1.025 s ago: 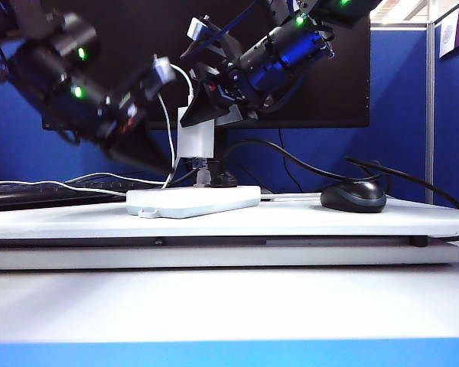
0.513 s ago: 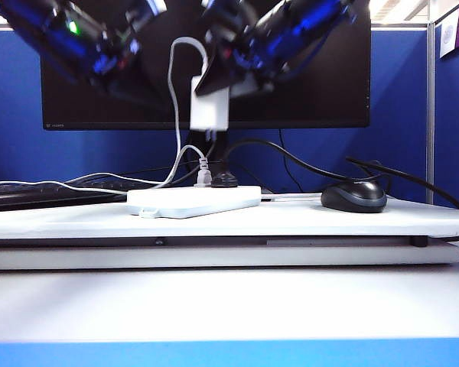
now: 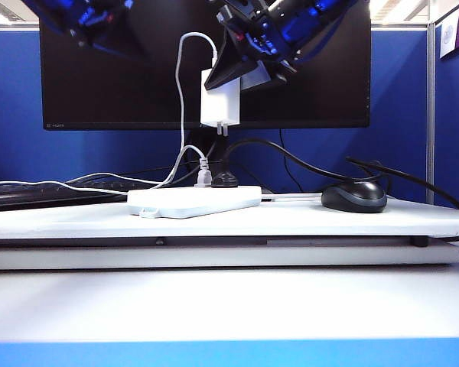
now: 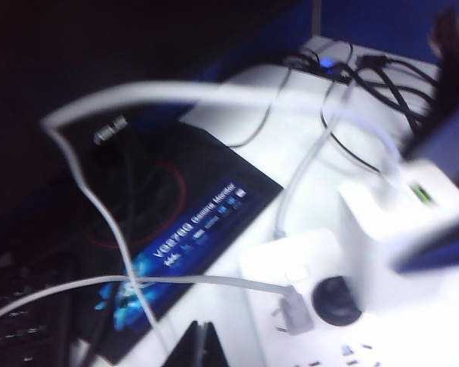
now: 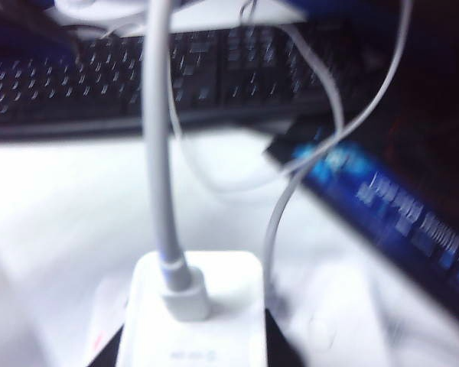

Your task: Unplug the white charger from the socket, then place it next to the socket.

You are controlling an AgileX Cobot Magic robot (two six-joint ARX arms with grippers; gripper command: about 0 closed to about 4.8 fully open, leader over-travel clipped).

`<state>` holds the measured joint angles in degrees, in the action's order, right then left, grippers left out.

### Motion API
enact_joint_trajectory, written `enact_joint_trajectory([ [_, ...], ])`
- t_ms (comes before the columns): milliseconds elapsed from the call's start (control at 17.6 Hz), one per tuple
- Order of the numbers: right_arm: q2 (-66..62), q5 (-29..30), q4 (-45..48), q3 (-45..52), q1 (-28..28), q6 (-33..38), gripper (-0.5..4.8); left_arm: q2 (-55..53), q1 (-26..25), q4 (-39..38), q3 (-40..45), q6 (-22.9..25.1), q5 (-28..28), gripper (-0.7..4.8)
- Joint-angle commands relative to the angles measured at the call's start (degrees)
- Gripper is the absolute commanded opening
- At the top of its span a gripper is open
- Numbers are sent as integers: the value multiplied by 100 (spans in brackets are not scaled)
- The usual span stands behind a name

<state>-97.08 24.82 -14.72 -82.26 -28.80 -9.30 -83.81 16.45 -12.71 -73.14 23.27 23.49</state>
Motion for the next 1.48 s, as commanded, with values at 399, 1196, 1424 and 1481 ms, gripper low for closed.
enact_joint_trajectory([
  [399, 763, -92, -1305, -28, 0, 387, 0, 31, 7, -4, -31, -103, -31, -6],
  [1196, 295, -1224, -2214, -17, 0, 1567, 0, 31, 9, -7, -31, -125, 170, -6],
  [1424, -37, -1261, -2118, -17, 0, 1941, 0, 33, 9, -9, -31, -122, 227, -6],
  [1481, -74, -1314, -2094, -17, 0, 2079, 0, 31, 9, -9, -31, -125, 225, -6],
])
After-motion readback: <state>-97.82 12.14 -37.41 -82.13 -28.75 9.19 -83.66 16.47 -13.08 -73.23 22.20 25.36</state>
